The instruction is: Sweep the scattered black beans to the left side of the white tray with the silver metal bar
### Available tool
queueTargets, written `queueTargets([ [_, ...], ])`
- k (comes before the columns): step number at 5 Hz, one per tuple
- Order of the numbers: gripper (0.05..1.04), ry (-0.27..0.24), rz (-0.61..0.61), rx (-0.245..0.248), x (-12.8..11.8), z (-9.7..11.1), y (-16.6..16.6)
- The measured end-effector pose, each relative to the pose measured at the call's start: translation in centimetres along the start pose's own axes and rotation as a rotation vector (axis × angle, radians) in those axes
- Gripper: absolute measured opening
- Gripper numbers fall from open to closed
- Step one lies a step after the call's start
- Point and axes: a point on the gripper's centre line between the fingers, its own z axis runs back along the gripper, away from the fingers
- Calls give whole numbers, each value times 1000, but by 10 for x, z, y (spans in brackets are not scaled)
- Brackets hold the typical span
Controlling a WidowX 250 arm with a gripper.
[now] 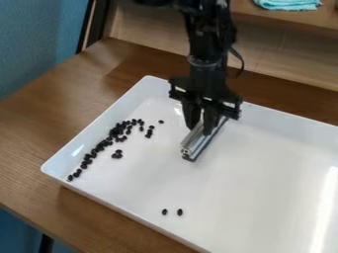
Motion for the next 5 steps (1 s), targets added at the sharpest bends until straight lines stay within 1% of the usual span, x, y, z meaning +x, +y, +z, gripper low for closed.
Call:
queueTargets([
  [1,320,13,-1,11,3,-10,0],
  [2,320,13,3,20,4,-12,2],
  [3,320,5,25,34,6,-12,14],
  [4,321,12,71,52,3,-14,37],
  [5,321,13,84,68,-1,-15,49],
])
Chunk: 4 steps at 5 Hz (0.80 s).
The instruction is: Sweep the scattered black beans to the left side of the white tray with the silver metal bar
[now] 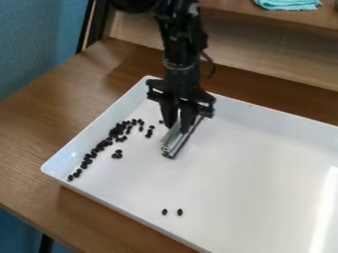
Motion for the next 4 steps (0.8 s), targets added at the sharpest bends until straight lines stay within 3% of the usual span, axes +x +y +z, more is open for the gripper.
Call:
queueTargets([
  [4,321,7,74,68,-26,-4,57],
])
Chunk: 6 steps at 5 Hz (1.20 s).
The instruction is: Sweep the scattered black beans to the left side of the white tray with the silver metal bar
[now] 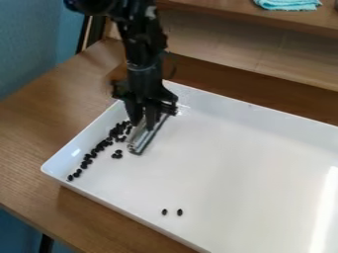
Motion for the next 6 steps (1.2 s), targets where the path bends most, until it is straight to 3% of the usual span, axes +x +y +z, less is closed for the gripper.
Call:
queueTargets([
  [3,320,18,-6,49,-38,2,28],
  [4,321,6,3,12,-41,14,27],
  [5,321,-63,-1,-20,-37,41,15],
  [6,321,-66,-41,-45,-50,38,-2],
])
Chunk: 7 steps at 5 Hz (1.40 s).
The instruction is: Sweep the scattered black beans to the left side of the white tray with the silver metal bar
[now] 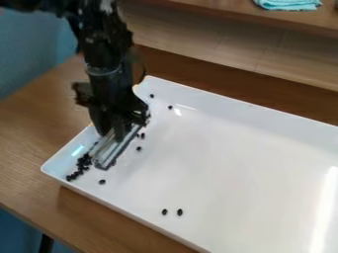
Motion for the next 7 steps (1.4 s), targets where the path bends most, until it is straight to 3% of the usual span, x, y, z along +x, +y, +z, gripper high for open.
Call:
queueTargets([
  [2,320,28,-37,-3,-14,-24,-19],
  [3,320,20,-38,-7,-14,-24,-20],
  [4,321,10,-67,-33,-7,-4,-49],
  [6,320,-57,-196,-12,18,42,-134],
  [7,321,1,-208,-11,23,12,-160],
])
